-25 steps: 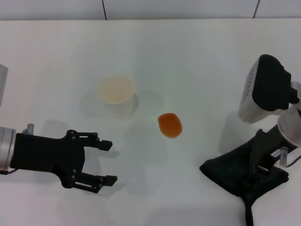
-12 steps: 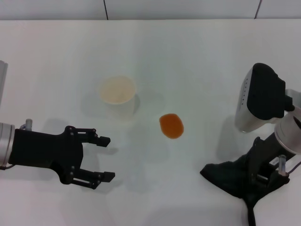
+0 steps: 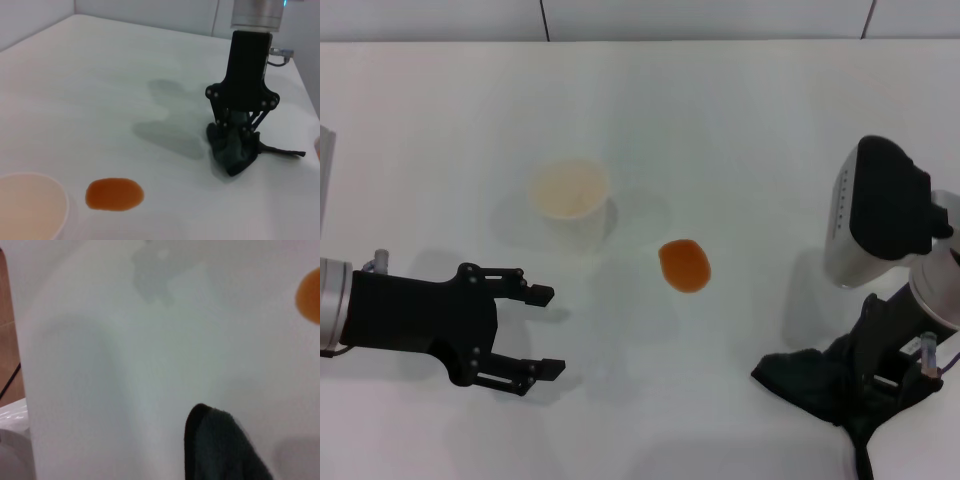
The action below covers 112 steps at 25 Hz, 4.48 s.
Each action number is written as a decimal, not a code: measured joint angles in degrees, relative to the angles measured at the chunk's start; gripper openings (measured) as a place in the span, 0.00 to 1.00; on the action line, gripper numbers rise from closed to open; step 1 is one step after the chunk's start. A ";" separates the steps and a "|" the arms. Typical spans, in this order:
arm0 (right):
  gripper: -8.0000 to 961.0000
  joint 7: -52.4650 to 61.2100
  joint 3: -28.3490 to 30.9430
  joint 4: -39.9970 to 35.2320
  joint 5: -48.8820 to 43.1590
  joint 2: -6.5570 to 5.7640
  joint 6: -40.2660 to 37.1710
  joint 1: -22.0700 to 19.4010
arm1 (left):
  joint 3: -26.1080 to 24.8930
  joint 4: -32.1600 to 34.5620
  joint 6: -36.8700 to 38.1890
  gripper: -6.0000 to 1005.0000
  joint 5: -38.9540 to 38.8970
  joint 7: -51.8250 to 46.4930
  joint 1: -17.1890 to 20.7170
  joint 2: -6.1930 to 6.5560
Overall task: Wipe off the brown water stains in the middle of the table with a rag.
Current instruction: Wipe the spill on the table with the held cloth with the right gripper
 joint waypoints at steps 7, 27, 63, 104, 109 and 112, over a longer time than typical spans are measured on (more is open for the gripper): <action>0.13 -0.29 2.02 -1.14 0.57 -0.15 0.17 0.93 | -0.03 0.02 -0.25 0.84 0.39 0.23 -0.23 -0.37; 0.13 -2.00 3.83 6.06 4.89 0.15 15.23 7.97 | 2.25 0.11 1.84 0.84 0.62 0.67 -0.93 -2.11; 0.13 -3.97 -11.85 18.56 12.73 0.46 30.75 15.45 | 2.93 0.09 1.76 0.84 1.92 0.66 -2.50 -3.17; 0.13 -4.74 -15.95 19.37 12.85 0.56 32.30 16.10 | 2.52 1.68 1.66 0.84 1.76 0.64 -1.64 -3.96; 0.13 -4.78 -16.29 20.31 12.83 0.58 34.55 16.33 | 2.53 1.68 1.57 0.84 1.76 0.66 -1.69 -3.96; 0.13 -5.29 -15.35 21.78 12.06 0.26 37.69 16.52 | 2.53 1.68 1.57 0.84 1.75 0.66 -1.62 -3.95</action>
